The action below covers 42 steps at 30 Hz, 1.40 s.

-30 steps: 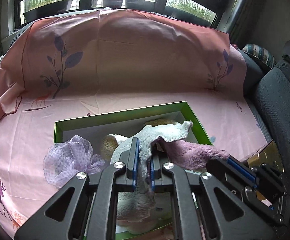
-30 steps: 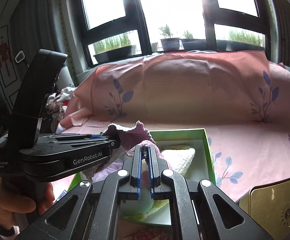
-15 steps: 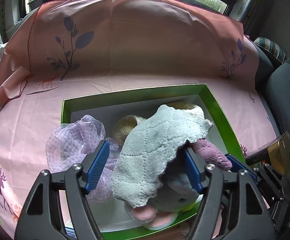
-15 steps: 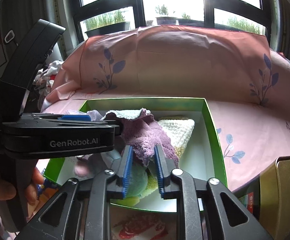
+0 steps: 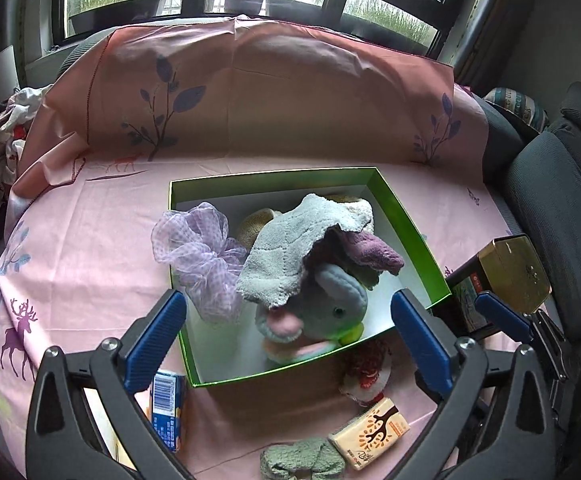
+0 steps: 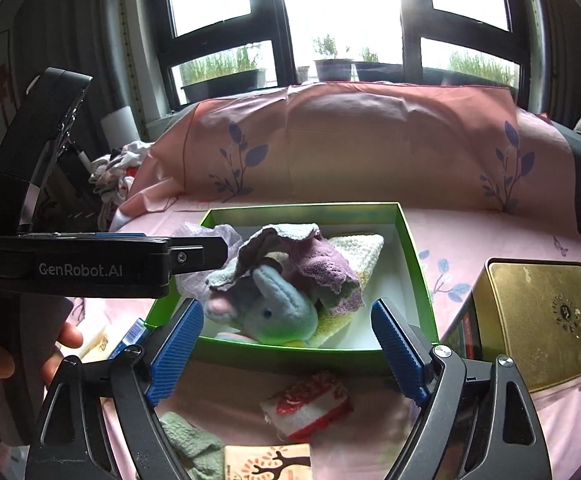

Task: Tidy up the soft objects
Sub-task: 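Open the left tool to drop the cloths into the box, then move the left tool to the green knitted cloth and grasp it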

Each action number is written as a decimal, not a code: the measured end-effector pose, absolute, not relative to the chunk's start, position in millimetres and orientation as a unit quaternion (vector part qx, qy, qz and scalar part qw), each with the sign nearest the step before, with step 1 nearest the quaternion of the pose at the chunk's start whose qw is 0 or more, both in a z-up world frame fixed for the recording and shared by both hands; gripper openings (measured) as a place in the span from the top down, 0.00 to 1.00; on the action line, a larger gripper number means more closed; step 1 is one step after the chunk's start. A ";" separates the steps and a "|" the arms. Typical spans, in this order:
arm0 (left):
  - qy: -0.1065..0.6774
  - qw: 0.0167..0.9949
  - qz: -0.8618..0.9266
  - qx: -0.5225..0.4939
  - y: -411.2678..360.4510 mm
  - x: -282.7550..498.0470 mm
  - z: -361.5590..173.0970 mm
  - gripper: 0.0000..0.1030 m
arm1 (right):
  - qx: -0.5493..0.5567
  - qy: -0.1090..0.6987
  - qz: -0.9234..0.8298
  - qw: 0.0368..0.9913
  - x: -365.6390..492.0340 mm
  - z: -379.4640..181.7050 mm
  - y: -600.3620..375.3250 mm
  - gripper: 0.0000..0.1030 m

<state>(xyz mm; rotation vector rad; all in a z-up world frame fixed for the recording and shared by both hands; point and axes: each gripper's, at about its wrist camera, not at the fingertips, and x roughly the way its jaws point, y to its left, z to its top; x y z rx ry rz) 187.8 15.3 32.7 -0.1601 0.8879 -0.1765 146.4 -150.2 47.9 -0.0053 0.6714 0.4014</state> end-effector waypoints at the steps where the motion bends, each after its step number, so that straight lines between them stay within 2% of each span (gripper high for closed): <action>1: 0.426 0.897 -0.087 -0.080 16.2 180.8 34.6 0.01 | -0.002 0.328 0.193 0.925 141.7 50.6 -151.2 0.16; 11: 0.408 0.902 -0.090 -0.106 24.8 104.9 35.9 0.01 | -0.020 0.314 0.176 0.933 84.0 67.2 -161.9 0.16; 23: 0.382 0.920 -0.064 -0.057 8.8 33.6 33.6 0.01 | 0.002 0.321 0.174 0.931 40.1 65.5 -179.3 0.16; 33: 0.418 0.901 -0.060 -0.097 23.5 15.8 -1.1 0.01 | 0.011 0.353 0.173 0.919 19.6 36.1 -185.7 0.16; 42: 0.470 0.866 -0.088 -0.146 28.4 24.6 -48.5 0.01 | 0.004 0.414 0.215 0.884 10.3 -19.6 -160.5 0.16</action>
